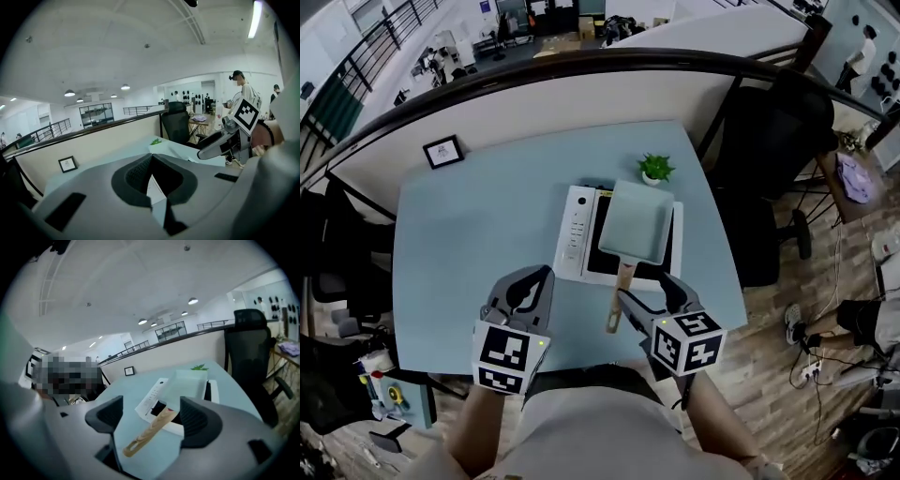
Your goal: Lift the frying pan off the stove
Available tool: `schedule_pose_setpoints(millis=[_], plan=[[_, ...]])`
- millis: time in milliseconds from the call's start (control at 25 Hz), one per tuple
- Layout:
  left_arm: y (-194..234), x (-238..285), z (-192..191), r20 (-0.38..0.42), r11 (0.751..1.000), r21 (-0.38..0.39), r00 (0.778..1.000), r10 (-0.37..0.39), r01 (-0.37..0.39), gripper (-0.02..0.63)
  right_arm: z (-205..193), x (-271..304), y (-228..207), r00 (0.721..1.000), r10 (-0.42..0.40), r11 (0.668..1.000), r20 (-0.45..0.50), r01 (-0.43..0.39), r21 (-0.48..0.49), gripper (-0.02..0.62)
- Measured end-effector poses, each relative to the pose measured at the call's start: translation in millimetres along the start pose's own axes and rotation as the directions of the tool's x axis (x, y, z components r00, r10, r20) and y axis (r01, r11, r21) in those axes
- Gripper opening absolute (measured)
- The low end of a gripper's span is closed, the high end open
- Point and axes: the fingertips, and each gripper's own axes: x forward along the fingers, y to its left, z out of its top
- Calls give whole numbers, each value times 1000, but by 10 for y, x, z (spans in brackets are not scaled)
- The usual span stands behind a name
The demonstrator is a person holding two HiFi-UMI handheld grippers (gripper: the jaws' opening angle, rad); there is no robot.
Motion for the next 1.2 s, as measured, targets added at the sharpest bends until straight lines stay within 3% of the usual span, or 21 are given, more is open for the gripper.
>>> schedule_pose_setpoints(millis=[240, 440, 680, 1000, 1080, 1200], plan=[[63, 201, -408, -111, 1000, 0, 994, 2, -2, 3, -353, 401, -152, 993, -15, 977, -119, 39, 209, 396], [114, 397, -818, -199, 999, 6, 979, -39, 41, 3, -597, 665, -185, 979, -30, 953, -199, 88, 288, 402], [191, 594, -1237, -280, 996, 1, 956, -83, 87, 3, -797, 927, -232, 962, -48, 933, -268, 139, 331, 410], [196, 645, -1514, -319, 992, -30, 939, -126, 123, 3, -1025, 1141, -350, 938, -44, 897, -344, 188, 400, 407], [206, 624, -1568, -331, 991, -28, 934, -136, 134, 3, -1054, 1170, -348, 935, -42, 895, -353, 192, 402, 373], [266, 584, -1632, -342, 990, -24, 929, -139, 139, 3, -992, 1229, -302, 934, -64, 926, -352, 187, 327, 284]])
